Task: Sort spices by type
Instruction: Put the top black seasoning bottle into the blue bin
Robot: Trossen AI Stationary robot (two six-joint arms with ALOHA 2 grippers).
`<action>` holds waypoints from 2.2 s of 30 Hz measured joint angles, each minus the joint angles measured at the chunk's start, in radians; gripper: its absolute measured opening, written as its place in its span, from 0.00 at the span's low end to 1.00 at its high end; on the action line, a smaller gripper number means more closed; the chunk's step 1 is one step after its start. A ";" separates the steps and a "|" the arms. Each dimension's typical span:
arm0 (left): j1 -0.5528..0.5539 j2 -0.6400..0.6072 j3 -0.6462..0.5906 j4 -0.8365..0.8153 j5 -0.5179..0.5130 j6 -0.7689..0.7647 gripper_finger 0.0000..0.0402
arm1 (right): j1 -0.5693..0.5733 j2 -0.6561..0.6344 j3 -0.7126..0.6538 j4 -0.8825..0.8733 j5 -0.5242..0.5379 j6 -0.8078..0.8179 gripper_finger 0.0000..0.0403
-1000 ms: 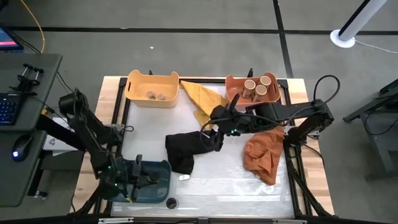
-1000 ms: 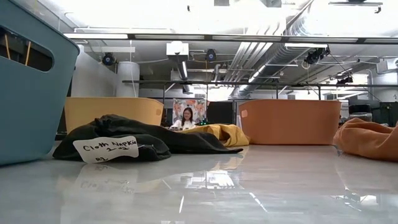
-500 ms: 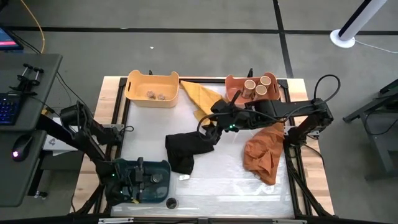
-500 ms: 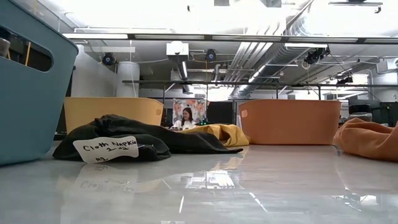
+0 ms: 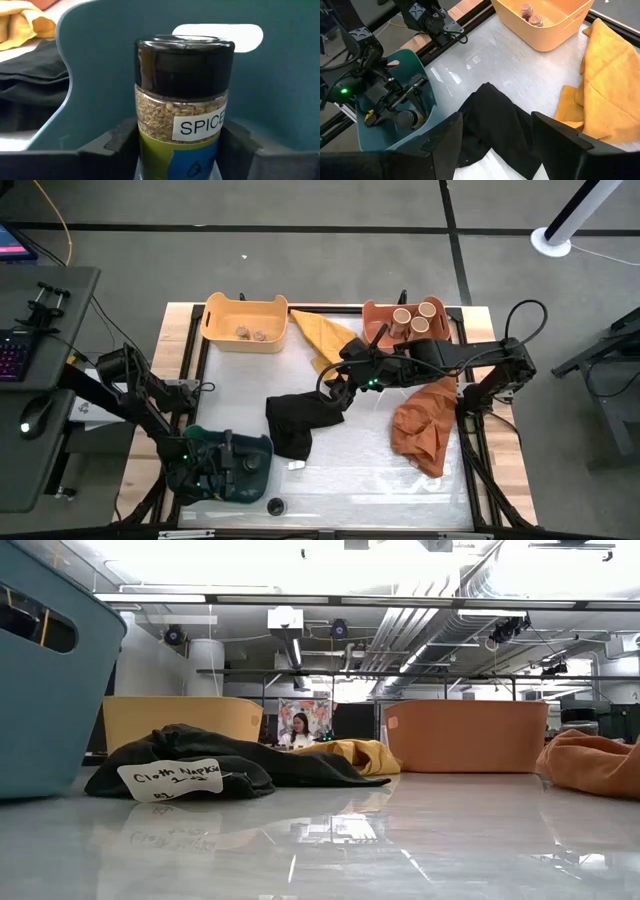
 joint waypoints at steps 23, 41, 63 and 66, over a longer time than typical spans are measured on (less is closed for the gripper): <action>0.032 -0.082 0.000 -0.001 0.057 0.140 0.61 | 0.000 0.000 0.000 -0.008 0.000 -0.056 0.57; 0.063 -0.081 0.001 0.030 0.213 0.114 0.61 | 0.000 0.000 0.000 -0.018 0.000 -0.080 0.57; 0.274 -0.250 0.032 -0.120 0.570 -0.099 0.61 | 0.000 0.000 0.000 -0.071 0.014 -0.106 0.57; 0.320 -0.291 0.092 -0.284 0.645 -0.123 0.61 | 0.000 0.000 0.000 -0.090 0.019 -0.106 0.57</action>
